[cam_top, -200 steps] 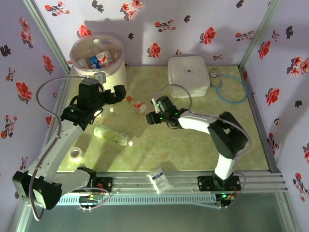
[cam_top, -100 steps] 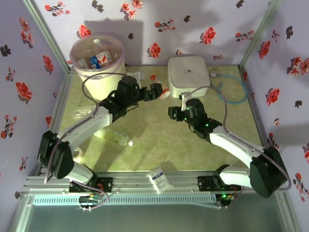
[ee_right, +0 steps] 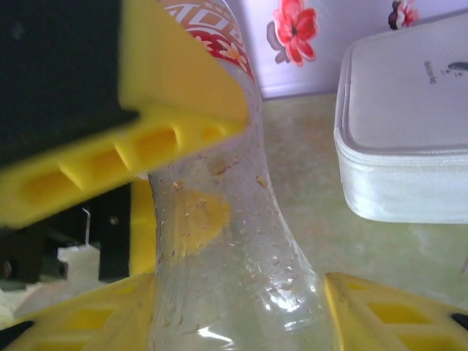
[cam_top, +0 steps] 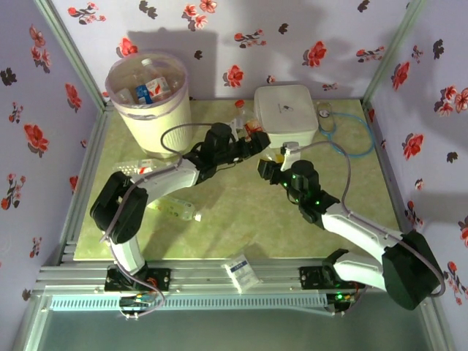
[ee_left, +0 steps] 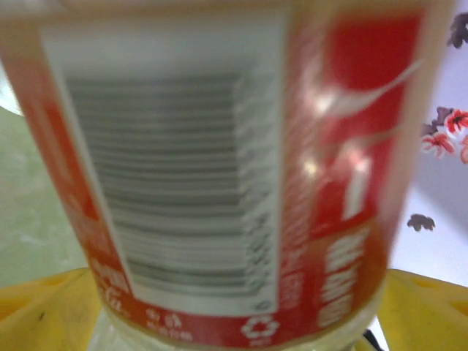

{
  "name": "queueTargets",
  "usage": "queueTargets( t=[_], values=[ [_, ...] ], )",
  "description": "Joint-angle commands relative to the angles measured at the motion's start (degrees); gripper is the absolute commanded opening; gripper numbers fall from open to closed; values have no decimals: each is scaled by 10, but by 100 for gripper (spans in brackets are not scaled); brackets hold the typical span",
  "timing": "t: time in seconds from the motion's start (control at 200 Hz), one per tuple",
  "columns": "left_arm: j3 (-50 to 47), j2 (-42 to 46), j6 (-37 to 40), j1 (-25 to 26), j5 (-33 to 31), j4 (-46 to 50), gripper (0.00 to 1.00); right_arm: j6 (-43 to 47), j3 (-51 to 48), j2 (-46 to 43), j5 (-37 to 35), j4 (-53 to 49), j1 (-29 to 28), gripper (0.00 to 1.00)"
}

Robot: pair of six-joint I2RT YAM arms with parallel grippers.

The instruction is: Put the plastic bottles in the bin

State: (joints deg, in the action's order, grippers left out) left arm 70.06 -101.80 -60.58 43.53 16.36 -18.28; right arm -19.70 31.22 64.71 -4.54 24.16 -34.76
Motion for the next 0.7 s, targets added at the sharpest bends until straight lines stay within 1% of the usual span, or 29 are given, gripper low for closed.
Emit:
queueTargets(
  t=[0.0,0.05,0.095,0.22,0.33,0.415,0.475,0.53,0.555,0.56,0.565,0.595,0.695],
  values=[
    [22,-1,-14,0,6,-35,80,-6,-3,-13,-12,38,-4,51],
    [22,1,-11,0,3,-33,71,-8,-3,-12,-11,36,-4,51],
    [23,2,-11,0,2,-33,67,-8,-4,-11,-9,36,-4,51],
    [26,2,-8,0,2,-28,63,-15,-5,-7,1,38,-6,52],
    [34,1,3,-1,0,-14,54,-13,-4,-5,8,36,-7,52],
    [49,4,24,-5,-1,14,52,5,-4,-14,6,29,-6,56],
    [75,9,60,-10,-4,65,51,17,4,-27,6,9,-4,66],
    [105,14,97,-17,-6,119,51,26,25,-37,10,-40,-1,82],
    [118,17,113,-20,-6,140,50,32,35,-41,7,-62,0,88],
    [120,17,115,-21,-6,142,50,34,38,-42,6,-70,0,91],
    [123,17,118,-22,-6,147,50,34,38,-42,6,-70,0,91],
    [137,20,134,-27,-6,170,49,39,47,-46,-2,-88,2,98],
    [181,29,185,-49,-5,230,45,48,52,-63,-43,-107,8,99]
  ],
)
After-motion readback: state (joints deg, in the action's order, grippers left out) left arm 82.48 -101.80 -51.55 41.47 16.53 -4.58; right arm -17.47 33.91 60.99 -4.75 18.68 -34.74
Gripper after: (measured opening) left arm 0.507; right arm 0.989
